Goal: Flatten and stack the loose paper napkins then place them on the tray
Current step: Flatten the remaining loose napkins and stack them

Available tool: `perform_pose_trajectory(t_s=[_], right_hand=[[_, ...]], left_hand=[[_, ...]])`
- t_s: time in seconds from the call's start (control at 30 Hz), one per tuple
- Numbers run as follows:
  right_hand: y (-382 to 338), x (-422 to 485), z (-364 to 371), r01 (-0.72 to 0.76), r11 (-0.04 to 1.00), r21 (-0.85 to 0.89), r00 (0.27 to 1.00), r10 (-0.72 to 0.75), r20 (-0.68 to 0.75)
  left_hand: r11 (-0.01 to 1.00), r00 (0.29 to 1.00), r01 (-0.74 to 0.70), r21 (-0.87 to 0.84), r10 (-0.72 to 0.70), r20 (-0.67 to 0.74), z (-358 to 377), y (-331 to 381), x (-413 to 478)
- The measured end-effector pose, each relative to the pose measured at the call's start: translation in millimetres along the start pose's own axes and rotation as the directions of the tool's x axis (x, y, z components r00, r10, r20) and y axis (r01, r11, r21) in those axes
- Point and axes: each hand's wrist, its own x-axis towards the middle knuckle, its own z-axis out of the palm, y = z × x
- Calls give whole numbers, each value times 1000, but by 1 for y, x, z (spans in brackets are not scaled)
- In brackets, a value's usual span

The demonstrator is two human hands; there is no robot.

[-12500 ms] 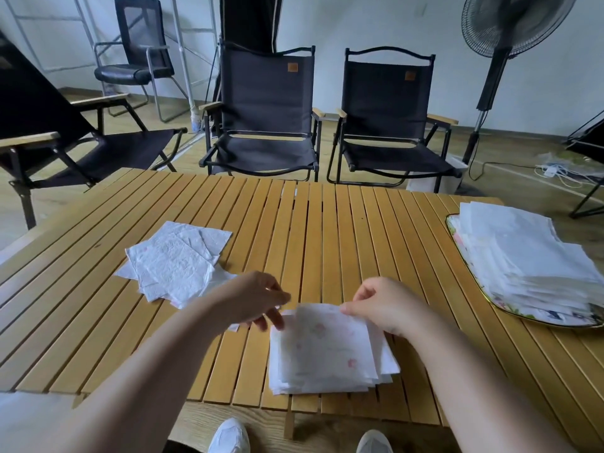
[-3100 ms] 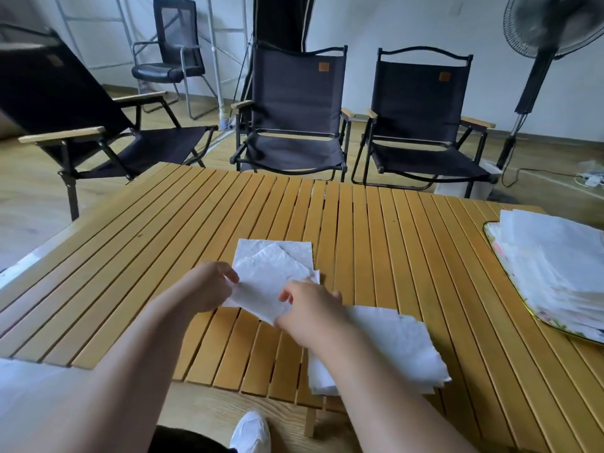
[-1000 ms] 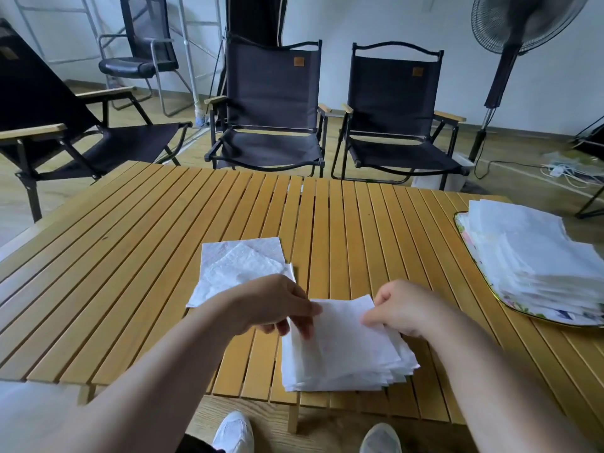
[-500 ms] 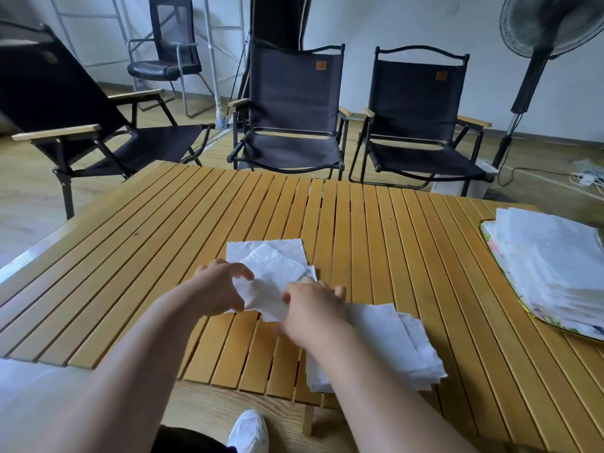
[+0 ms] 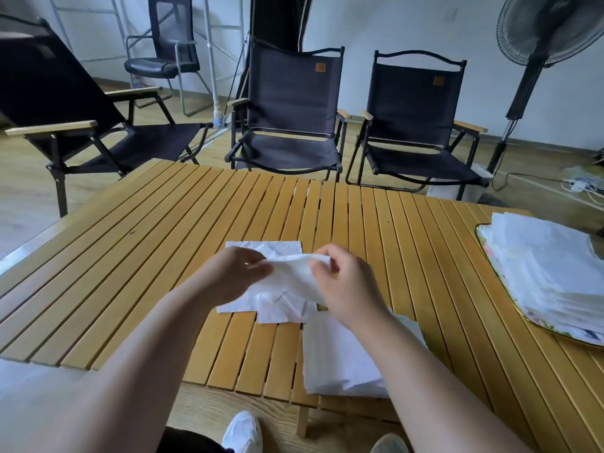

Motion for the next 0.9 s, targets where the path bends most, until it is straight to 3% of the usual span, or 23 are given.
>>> perform_pose_trajectory(t_s=[0.13,0.3,0.47,0.57,0.67,0.77,0.9], right_hand=[[10,-2,-31,-88,962,259,993,66,94],[33,-10,-76,-198,926,320,980,184,76],[52,-25,-118,-355,925,138,925,326,196],[64,-33,-126,-431,895,-113,841,443,310],[75,-30,-116,-429,815,-391,783,551,289],[65,-24,-99,-436,781,-448,820,550,160],[43,-13,-65,-359,847,-393,908,414,62]], left_hand=[[976,997,-80,-202,80,-9,0,15,-7],[935,961,-145,-323,211,179,14,44,-21],[933,933,-87,-348,198,299,30,65,-25],[984,902,-26,-175,99,420,41,71,-25],[998,865,-7,54,-21,501,47,71,-24],[991,912,-16,129,-39,408,40,60,-14],[988,992,119,99,-123,37,18,17,7]])
